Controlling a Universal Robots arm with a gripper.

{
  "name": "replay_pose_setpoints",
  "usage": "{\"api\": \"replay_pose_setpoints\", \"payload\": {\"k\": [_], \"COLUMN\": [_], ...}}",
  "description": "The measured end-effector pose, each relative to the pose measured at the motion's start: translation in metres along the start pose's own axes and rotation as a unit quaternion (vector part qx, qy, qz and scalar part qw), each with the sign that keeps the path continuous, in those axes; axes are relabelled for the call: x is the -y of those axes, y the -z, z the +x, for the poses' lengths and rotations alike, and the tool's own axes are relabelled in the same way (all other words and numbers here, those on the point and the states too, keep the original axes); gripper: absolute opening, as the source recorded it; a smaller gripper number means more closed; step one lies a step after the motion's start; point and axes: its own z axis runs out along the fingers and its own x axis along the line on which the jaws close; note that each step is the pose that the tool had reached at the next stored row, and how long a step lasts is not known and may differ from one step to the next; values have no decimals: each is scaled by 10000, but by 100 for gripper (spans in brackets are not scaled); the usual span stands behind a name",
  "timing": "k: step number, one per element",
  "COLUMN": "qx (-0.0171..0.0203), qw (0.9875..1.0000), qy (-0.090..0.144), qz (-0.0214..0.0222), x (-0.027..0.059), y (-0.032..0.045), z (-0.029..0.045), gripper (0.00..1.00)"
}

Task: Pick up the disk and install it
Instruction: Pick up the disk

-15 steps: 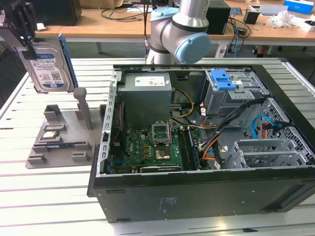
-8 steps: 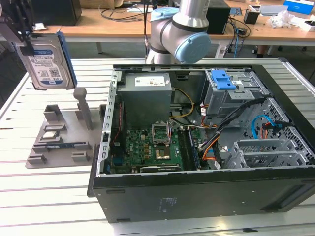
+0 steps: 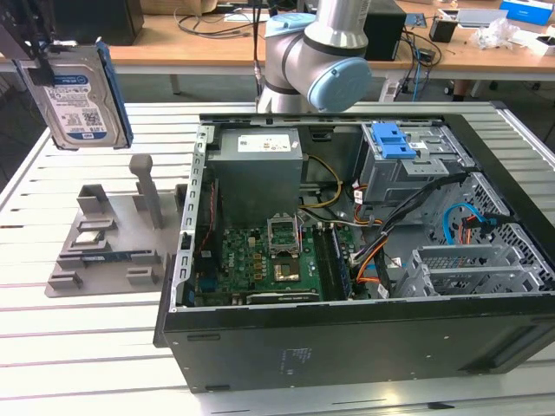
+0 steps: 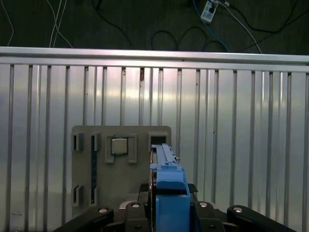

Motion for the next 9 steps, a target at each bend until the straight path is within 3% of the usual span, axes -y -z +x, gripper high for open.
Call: {"api": "replay_pose_setpoints", "payload": {"k": [9], "qx": [0], "qw": [10000], "qy": [0], "qz": [0], "x": [-2], "y": [103], "z": [1], "gripper": [36]}}
